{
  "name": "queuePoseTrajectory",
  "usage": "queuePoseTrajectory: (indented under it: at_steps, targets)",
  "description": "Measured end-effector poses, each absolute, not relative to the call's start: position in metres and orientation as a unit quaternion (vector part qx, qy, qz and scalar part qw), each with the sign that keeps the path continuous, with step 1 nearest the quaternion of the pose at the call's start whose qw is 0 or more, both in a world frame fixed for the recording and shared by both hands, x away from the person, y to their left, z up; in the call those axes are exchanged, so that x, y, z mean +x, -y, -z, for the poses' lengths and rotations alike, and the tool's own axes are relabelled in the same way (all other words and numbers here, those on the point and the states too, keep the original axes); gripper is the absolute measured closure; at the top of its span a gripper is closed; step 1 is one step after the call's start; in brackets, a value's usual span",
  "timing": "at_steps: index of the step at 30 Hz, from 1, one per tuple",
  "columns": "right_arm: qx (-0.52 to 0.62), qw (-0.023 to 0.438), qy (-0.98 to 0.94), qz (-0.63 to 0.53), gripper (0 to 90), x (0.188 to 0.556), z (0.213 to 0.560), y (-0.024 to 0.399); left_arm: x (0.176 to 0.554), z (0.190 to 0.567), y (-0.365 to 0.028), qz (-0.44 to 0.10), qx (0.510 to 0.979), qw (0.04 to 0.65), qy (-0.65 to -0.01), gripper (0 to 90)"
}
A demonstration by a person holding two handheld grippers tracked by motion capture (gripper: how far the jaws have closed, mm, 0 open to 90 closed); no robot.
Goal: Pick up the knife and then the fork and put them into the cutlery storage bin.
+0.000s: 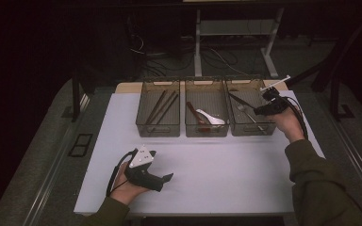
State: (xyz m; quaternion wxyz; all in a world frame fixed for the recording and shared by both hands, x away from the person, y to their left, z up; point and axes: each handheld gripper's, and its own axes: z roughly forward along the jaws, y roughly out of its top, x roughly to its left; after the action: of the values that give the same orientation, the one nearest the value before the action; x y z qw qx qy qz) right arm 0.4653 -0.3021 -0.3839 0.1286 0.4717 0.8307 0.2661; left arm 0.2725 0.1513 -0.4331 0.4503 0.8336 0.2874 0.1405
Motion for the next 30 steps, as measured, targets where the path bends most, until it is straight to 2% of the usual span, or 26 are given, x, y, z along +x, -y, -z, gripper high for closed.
queuePoseTrajectory:
  at_steps: [20, 30]
  targets:
    - [0.466, 0.12, -0.848, -0.222, 81.6, 0.4717, 0.3899, 0.2925, 0.2726, 0.435, -0.1493, -0.136, 0.838, 0.446, -0.283, 0.0]
    - [0.474, 0.13, -0.836, -0.244, 63.5, 0.4714, 0.3864, 0.2959, 0.2726, 0.4349, -0.1493, -0.136, 0.838, 0.447, -0.284, 0.0]
